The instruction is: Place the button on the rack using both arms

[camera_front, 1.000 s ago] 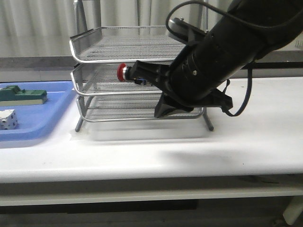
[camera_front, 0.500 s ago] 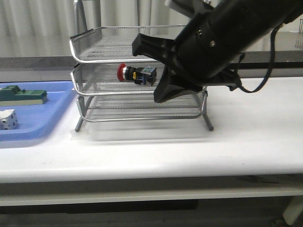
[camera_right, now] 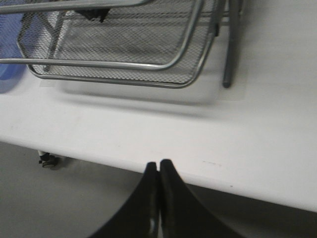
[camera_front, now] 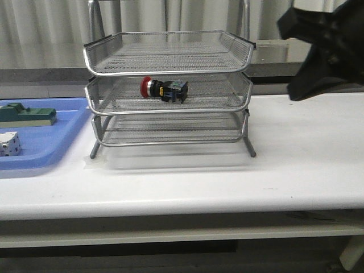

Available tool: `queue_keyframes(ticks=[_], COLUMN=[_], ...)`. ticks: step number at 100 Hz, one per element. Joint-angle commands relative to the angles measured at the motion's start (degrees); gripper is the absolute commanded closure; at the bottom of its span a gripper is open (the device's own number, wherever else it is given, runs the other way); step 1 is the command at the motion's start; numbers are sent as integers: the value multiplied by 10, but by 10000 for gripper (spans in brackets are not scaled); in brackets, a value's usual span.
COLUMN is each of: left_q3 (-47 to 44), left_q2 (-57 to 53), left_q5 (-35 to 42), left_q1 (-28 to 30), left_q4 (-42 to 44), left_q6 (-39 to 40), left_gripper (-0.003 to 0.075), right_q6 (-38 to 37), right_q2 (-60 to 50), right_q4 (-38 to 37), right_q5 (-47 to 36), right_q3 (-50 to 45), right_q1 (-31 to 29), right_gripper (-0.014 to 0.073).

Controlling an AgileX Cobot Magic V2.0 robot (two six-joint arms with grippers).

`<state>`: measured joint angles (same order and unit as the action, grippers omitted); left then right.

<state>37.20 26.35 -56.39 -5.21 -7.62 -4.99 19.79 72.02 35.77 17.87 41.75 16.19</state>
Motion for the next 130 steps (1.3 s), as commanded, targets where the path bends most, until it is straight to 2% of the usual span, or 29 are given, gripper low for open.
queue_keyframes(ticks=[1,19,57,90,103,130], left_q3=[13,13,13,13,13,13], left_q2=[2,2,2,2,2,2], left_q5=[36,36,36,36,36,36], left_q1=[1,1,1,1,1,1], left_q4=[-11,-11,-11,-11,-11,-11], left_q6=[7,7,7,7,7,7], left_gripper=[741,741,741,741,741,741], right_q6=[8,8,7,7,7,7], right_q2=[-52,-129,-289,-404,-414,-414], right_q4=[-28,-92,-135,-138,-138,-138], right_q5=[-2,53,139,208,235,235], right_q3=[3,-6,-6,-6,-6,-6], right_q1=[-31,-92,-168,-173,-173,-173], right_gripper=[653,653,653,653,653,653])
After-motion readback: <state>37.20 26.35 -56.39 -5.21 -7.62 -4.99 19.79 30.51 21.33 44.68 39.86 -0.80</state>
